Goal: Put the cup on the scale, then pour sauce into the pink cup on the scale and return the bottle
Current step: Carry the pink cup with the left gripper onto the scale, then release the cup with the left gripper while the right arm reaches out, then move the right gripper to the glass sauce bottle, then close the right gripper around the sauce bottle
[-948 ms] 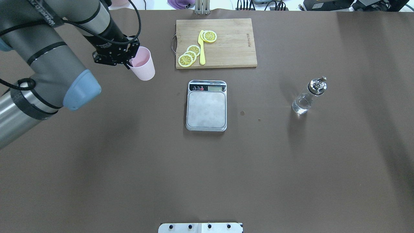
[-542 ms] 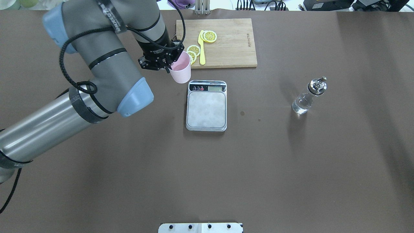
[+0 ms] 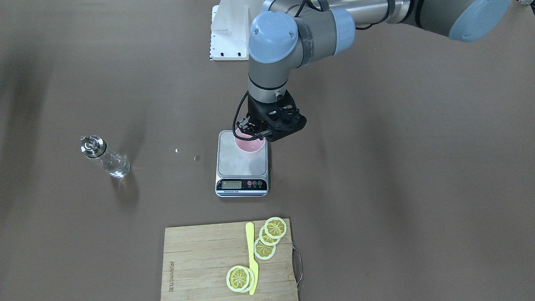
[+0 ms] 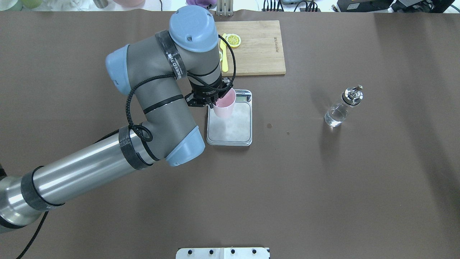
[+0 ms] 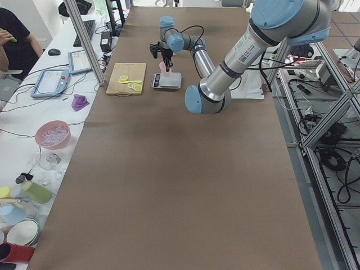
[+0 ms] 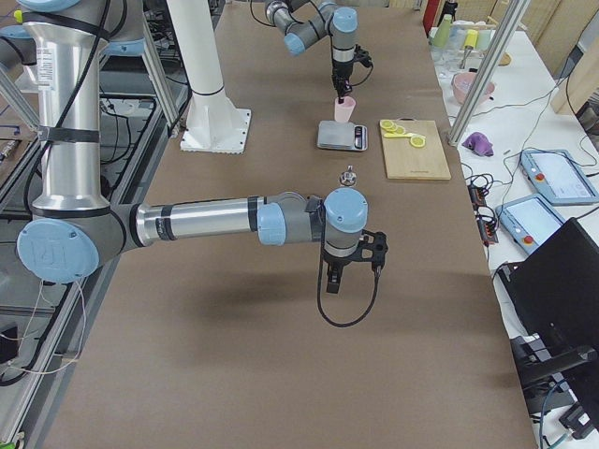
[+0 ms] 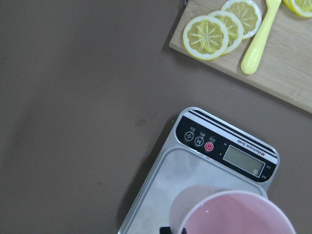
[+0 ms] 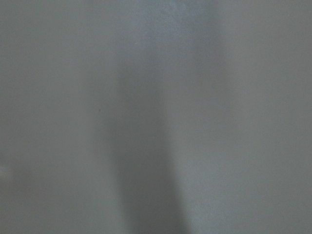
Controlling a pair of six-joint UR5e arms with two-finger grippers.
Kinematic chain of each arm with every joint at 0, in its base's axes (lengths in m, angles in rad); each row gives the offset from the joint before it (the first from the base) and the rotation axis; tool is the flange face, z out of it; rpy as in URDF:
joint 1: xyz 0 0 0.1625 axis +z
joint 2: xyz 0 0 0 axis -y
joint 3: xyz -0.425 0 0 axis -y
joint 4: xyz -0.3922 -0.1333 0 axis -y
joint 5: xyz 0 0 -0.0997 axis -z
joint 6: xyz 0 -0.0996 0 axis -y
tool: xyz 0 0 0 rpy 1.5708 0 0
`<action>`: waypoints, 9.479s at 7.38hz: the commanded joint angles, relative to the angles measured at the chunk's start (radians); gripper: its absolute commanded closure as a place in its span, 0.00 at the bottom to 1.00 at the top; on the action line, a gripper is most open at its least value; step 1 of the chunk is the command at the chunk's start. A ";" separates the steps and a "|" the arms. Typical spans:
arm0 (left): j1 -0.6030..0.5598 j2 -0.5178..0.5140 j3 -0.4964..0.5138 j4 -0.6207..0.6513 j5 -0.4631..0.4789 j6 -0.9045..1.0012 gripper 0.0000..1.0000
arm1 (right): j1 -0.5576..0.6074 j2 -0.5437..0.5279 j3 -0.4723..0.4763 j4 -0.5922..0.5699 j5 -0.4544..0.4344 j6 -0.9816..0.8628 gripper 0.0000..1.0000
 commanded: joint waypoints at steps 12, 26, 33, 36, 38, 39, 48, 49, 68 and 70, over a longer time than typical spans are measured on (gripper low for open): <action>0.011 0.019 0.000 -0.090 0.036 0.013 0.02 | 0.000 0.001 0.038 0.000 0.003 0.003 0.00; -0.123 0.310 -0.384 0.113 0.001 0.265 0.02 | -0.757 -0.100 0.454 0.564 -0.630 0.719 0.01; -0.121 0.320 -0.378 0.111 0.004 0.265 0.02 | -0.974 -0.144 0.302 0.743 -1.026 0.755 0.03; -0.120 0.320 -0.377 0.110 0.006 0.265 0.02 | -1.012 -0.120 0.242 0.807 -1.156 0.759 0.05; -0.121 0.320 -0.375 0.110 0.006 0.265 0.02 | -1.029 -0.100 0.214 0.801 -1.228 0.834 0.04; -0.121 0.320 -0.374 0.110 0.006 0.265 0.02 | -1.040 -0.100 0.211 0.795 -1.262 0.851 0.04; -0.126 0.313 -0.354 0.105 0.006 0.263 0.02 | -1.075 -0.006 0.093 0.772 -1.370 0.854 0.02; -0.126 0.313 -0.349 0.105 0.006 0.263 0.02 | -1.077 0.001 0.081 0.772 -1.376 0.854 0.02; -0.126 0.313 -0.340 0.102 0.006 0.265 0.02 | -1.035 0.135 -0.062 0.781 -1.391 0.831 0.08; -0.126 0.313 -0.340 0.102 0.006 0.263 0.02 | -1.034 0.133 -0.062 0.781 -1.391 0.833 0.19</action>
